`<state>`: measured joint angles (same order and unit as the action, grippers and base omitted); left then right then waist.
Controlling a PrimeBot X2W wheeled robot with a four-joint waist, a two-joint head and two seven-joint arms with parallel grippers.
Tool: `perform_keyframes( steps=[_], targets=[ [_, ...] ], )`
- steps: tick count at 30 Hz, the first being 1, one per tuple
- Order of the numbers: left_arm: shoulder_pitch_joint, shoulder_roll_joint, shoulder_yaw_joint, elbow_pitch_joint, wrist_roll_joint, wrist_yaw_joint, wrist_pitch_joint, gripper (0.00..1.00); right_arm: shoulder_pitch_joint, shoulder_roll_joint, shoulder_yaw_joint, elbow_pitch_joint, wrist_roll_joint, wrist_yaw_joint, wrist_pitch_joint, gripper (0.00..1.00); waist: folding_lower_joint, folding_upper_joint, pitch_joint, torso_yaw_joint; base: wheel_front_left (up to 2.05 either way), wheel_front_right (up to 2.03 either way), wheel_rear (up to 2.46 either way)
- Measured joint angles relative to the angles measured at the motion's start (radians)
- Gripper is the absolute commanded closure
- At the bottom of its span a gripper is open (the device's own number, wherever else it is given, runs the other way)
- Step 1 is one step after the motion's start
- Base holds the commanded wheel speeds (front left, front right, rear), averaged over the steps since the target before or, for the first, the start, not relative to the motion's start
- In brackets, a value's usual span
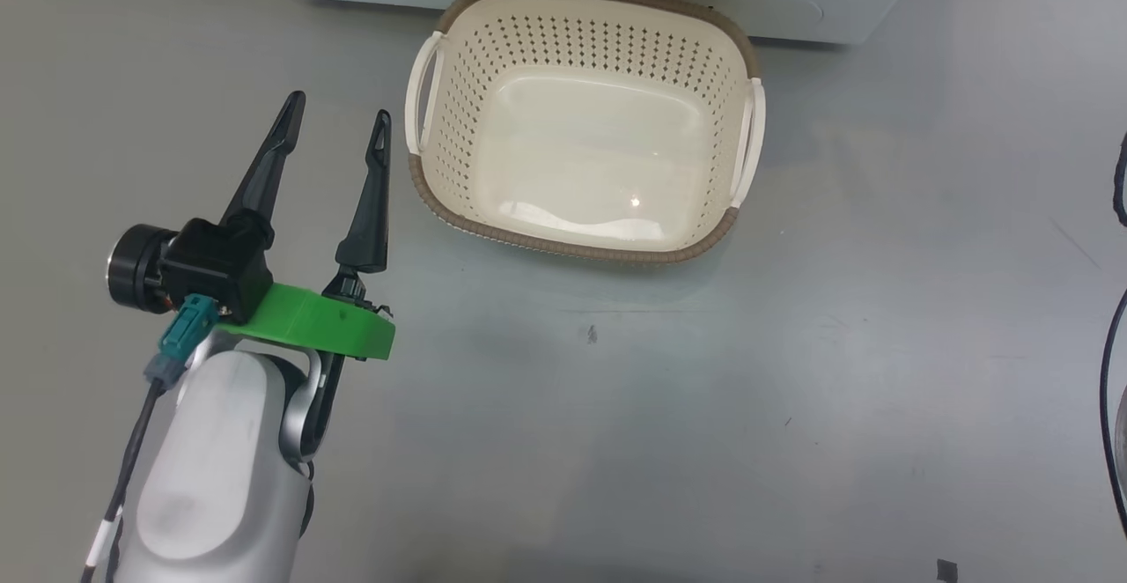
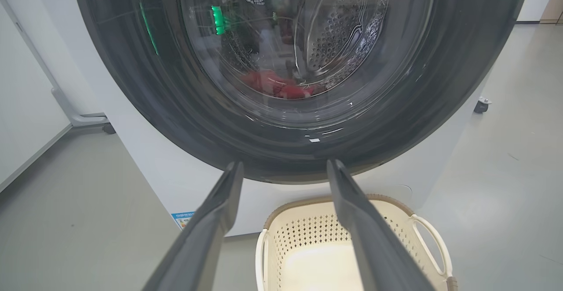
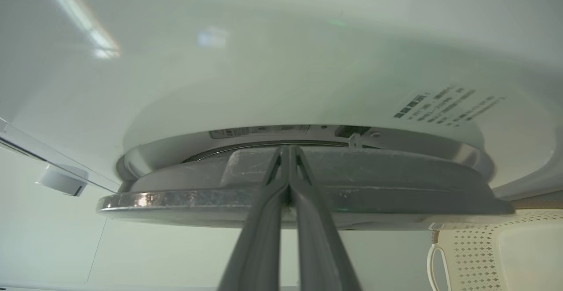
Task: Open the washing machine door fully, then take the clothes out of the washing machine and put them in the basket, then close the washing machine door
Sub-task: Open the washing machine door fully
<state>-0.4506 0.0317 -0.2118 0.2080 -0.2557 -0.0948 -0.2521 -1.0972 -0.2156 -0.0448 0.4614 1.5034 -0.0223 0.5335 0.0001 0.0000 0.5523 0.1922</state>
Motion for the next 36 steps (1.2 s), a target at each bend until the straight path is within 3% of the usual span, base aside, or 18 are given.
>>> perform_keyframes(
  steps=[9, 26, 36],
  targets=[
    [-0.013, -0.005, -0.007, 0.000, 0.000, -0.003, 0.000, 0.00, -0.074, -0.020, 0.021, 0.040, -0.006, -0.033, 0.038, 1.00, -0.0001, 0.0000, 0.046, 0.036, 0.00, 0.00, 0.00],
    [-0.029, -0.007, -0.007, -0.002, -0.018, -0.002, 0.000, 0.00, -0.134, -0.058, 0.046, 0.099, -0.013, -0.032, 0.109, 1.00, -0.0001, 0.0000, 0.078, 0.059, 0.00, 0.00, 0.00],
    [-0.032, -0.008, -0.006, 0.001, -0.024, 0.010, 0.000, 0.00, -0.135, -0.067, 0.057, 0.122, 0.000, -0.011, 0.169, 1.00, -0.0001, 0.0000, 0.074, 0.058, 0.00, 0.00, 0.00]
  ],
)
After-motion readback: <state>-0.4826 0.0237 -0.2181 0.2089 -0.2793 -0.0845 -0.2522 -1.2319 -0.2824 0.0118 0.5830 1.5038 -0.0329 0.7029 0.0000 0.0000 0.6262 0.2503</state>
